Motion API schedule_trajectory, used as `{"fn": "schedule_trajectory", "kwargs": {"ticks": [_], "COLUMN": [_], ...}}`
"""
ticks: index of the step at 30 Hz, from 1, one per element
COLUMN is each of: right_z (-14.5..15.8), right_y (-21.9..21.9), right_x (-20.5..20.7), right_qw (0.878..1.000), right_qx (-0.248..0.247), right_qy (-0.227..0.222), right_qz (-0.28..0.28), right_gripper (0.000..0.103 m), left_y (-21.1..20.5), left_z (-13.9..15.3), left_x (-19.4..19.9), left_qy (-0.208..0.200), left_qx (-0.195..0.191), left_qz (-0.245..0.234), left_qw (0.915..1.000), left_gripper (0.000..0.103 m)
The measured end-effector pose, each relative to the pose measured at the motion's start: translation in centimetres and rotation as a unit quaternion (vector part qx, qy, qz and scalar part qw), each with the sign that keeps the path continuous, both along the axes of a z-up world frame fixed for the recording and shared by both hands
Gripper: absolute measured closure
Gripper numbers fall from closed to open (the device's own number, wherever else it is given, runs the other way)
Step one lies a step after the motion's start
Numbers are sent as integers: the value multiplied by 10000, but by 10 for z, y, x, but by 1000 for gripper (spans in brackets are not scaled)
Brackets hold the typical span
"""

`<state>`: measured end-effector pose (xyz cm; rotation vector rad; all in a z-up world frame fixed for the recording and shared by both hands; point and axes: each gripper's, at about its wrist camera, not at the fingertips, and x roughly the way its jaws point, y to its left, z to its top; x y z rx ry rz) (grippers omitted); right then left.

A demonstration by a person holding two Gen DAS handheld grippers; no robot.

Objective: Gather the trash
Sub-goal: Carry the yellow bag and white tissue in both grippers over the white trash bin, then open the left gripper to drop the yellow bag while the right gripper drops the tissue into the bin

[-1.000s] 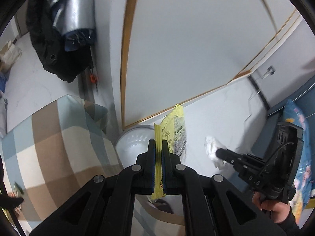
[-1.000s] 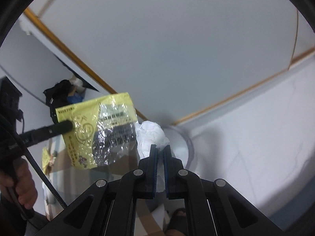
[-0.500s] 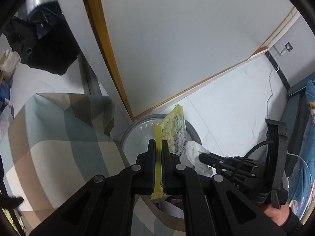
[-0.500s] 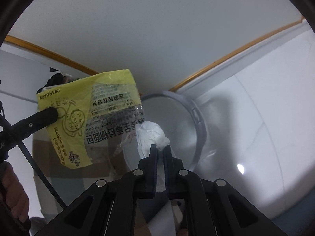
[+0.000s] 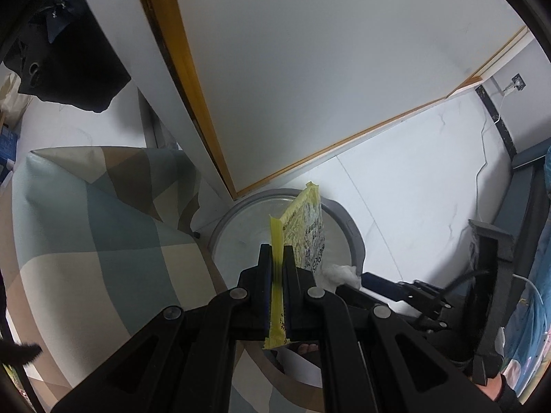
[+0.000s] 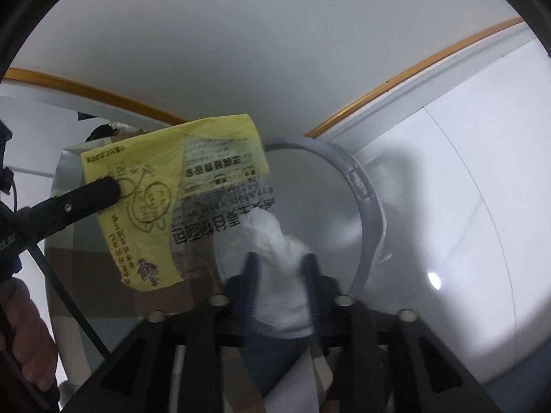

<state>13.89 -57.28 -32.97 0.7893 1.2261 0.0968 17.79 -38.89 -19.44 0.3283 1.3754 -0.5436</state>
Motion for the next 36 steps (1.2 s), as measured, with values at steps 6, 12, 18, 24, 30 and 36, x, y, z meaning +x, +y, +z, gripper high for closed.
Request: {"fn": "schedule_trajectory", "kwargs": {"ticks": [6, 12, 18, 24, 30, 36], "right_z": [4, 13, 23, 34, 44, 67], "right_y": [-2, -11, -22, -29, -29, -25], "right_x": [-13, -25, -37, -46, -46, -46], "right_qw": [10000, 9996, 9987, 9979, 9975, 9969], "right_qx": [40, 0, -55, -62, -100, -204], "right_qy": [-31, -145, -210, -216, -280, -448], "right_qz": [-80, -233, -465, -607, -648, -610], "right_gripper": [54, 50, 45, 44, 40, 36], "left_y": [-6, -10, -13, -12, -1, 19], "left_z": [-2, -7, -11, -10, 1, 34], "left_x": [-1, 2, 2, -1, -6, -19], "left_qy": [115, 248, 256, 237, 184, -171], "left_qx": [19, 123, 267, 167, 36, -337], "left_qz": [-14, -68, -109, -46, 35, 204], "left_qw": [9999, 9996, 9993, 9996, 9998, 9991], "left_gripper": [101, 100, 79, 59, 59, 48]}}
